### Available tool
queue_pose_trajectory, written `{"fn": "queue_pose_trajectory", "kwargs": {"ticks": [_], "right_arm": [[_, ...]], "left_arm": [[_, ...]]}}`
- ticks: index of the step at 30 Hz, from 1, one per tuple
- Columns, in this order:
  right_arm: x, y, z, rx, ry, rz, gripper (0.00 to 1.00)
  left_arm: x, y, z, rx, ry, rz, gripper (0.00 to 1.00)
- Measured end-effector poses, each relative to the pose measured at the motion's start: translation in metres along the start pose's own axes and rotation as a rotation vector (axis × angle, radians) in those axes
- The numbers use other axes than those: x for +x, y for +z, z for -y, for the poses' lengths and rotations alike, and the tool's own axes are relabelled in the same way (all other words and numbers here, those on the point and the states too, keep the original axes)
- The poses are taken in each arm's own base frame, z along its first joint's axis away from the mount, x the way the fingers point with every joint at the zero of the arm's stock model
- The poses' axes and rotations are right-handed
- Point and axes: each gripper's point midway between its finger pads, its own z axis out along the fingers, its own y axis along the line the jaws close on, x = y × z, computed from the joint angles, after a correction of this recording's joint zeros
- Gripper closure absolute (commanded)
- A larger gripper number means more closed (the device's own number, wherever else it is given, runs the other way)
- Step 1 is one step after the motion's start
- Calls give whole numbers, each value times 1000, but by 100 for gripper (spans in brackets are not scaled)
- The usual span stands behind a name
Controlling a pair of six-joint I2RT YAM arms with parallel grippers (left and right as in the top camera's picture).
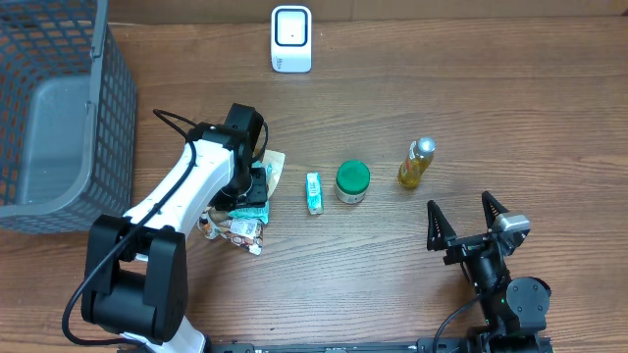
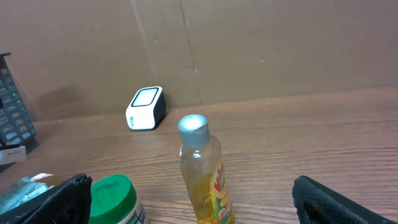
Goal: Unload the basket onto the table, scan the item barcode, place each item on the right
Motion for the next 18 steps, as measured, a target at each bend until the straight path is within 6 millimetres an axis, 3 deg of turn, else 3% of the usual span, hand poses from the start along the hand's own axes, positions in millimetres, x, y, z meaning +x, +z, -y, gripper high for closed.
{"fn": "queue_pose_trajectory", "kwargs": {"ticks": [8,13,15,18], "right_arm": [[0,0,0,0,0,0,0],[0,0,0,0,0,0,0],[0,0,0,0,0,0,0],[0,0,0,0,0,0,0]], "left_arm": [[1,1,-1,-3,0,-2,34],[5,2,-3,-12,0,-22,31],[8,-2,-4,-21,0,-46,29],[-2,-17,-1,-17,-2,-36,27]]}}
